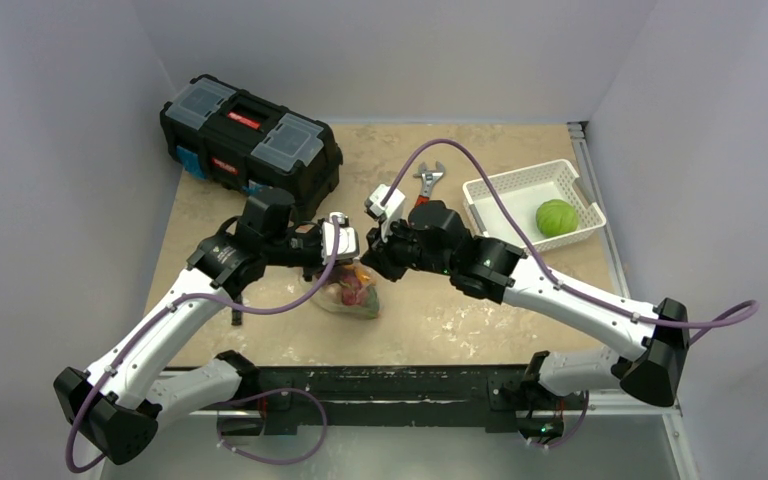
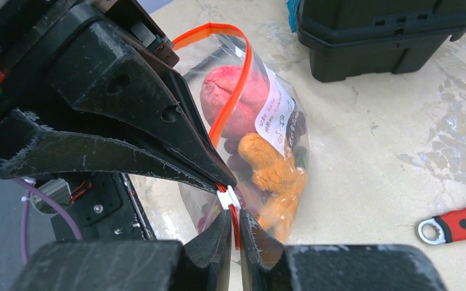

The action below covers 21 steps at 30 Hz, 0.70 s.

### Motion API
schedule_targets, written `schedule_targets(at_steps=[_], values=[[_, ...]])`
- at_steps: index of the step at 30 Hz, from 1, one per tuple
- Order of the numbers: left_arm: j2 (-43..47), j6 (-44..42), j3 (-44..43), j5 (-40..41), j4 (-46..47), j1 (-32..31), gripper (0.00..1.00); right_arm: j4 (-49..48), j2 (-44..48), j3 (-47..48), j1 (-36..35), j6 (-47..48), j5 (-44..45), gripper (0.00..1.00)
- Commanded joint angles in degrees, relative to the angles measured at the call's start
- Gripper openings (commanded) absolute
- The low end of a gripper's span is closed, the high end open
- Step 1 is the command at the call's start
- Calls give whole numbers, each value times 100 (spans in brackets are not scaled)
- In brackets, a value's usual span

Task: Place the food in the zip-top bag and seal the zipper
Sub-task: Zip the zipper food storage bag at the center of the board.

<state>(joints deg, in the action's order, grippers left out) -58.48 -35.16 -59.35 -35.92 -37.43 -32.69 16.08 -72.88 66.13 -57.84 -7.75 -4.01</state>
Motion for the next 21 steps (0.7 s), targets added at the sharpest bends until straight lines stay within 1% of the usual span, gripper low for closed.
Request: schedule_targets(at_steps=[1, 3, 5, 8, 12, 15, 17, 18, 20, 21], values=[[82, -9, -129, -307, 272, -23, 0, 120, -127, 293, -16, 136, -40, 10], [77, -9, -129, -306, 272, -21, 0, 205, -163, 304, -17, 147, -51, 16], [73, -8, -129, -305, 275, -24, 0, 264, -150, 304, -16, 166, -101, 19], [68, -9, -129, -317, 274, -20, 0, 280, -92, 247, -17, 172, -103, 19], [73, 0, -129, -331, 263, -19, 0, 237, -95, 213, -23, 187, -124, 18], [70, 0, -129, -349, 273, -23, 0, 105, -139, 197, -21, 194, -171, 11], [73, 9, -135, -354, 269, -27, 0, 55, -219, 243, -19, 199, -196, 2], [78, 1, -138, -358, 270, -27, 0, 59, -264, 269, -17, 199, -170, 0], [102, -13, -151, -354, 267, -37, 0, 22, -310, 282, -16, 278, -124, 0], [124, 43, -163, -337, 307, -36, 18, -50, -268, 222, -19, 290, -75, 0]])
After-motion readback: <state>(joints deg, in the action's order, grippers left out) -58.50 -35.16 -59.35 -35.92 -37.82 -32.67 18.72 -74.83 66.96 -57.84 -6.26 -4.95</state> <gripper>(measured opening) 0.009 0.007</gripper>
